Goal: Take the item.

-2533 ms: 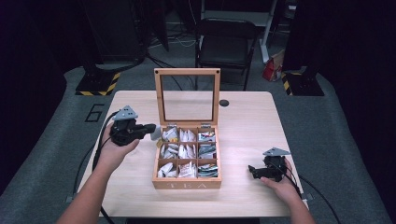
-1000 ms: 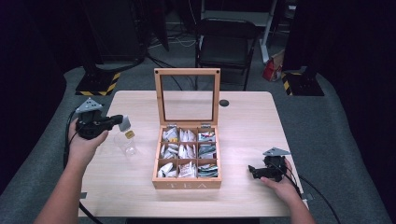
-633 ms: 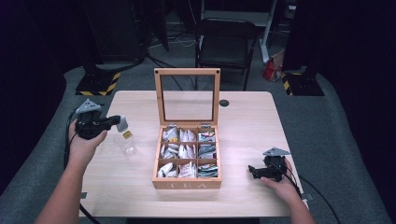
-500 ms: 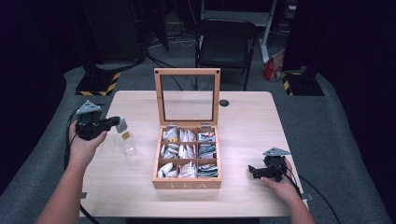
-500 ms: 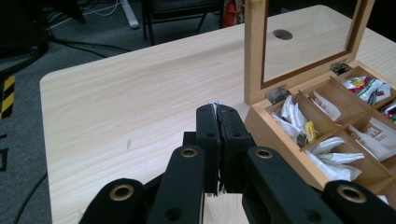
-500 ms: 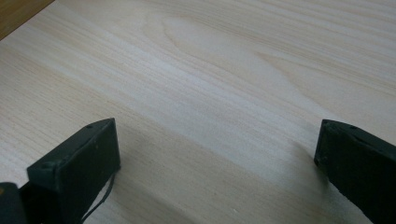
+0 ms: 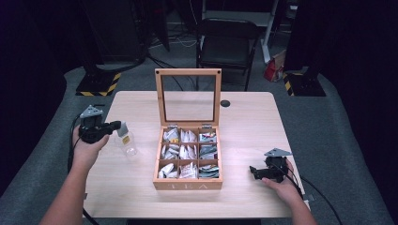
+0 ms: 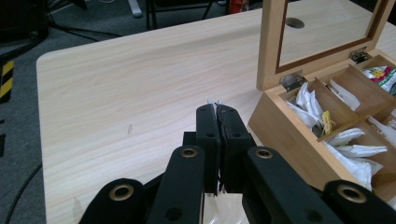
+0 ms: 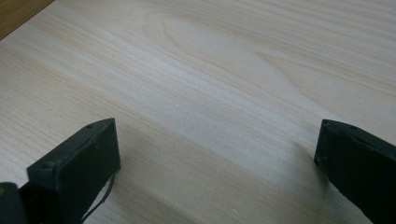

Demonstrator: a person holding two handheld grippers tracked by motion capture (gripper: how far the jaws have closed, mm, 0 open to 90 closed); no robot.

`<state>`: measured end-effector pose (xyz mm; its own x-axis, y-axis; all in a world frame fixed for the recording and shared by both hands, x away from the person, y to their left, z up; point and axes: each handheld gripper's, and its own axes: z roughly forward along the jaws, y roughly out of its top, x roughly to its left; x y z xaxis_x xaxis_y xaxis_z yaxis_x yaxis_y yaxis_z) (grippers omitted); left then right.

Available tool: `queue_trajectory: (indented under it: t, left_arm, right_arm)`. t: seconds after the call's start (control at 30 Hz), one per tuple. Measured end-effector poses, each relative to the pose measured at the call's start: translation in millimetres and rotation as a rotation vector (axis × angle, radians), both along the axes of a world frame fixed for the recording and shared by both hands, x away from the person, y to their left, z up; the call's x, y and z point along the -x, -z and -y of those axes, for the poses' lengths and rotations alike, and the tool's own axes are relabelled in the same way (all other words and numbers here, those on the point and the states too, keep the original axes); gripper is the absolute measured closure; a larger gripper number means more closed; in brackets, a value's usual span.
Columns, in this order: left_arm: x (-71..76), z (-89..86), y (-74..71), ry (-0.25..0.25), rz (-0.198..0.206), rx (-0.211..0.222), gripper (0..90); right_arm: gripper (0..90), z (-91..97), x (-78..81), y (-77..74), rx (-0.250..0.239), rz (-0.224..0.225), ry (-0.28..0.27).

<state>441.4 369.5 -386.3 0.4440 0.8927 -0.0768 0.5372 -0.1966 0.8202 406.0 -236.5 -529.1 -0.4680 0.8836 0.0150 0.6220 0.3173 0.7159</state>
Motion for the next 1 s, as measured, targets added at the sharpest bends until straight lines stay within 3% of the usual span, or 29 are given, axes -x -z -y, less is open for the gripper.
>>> queue_trajectory:
  t: [0.67, 1.0]
  left_arm:
    - [-1.6, -0.2, 28.5, -0.011, -0.057, -0.003, 88.2]
    - [-2.1, -1.4, 32.3, -0.011, -0.069, -0.004, 84.9]
  right_arm:
    - [0.0, -0.2, 0.2, -0.1, -0.001, -0.002, 0.002]
    - [0.0, 0.0, 0.0, 0.0, 0.0, 0.0, 0.0]
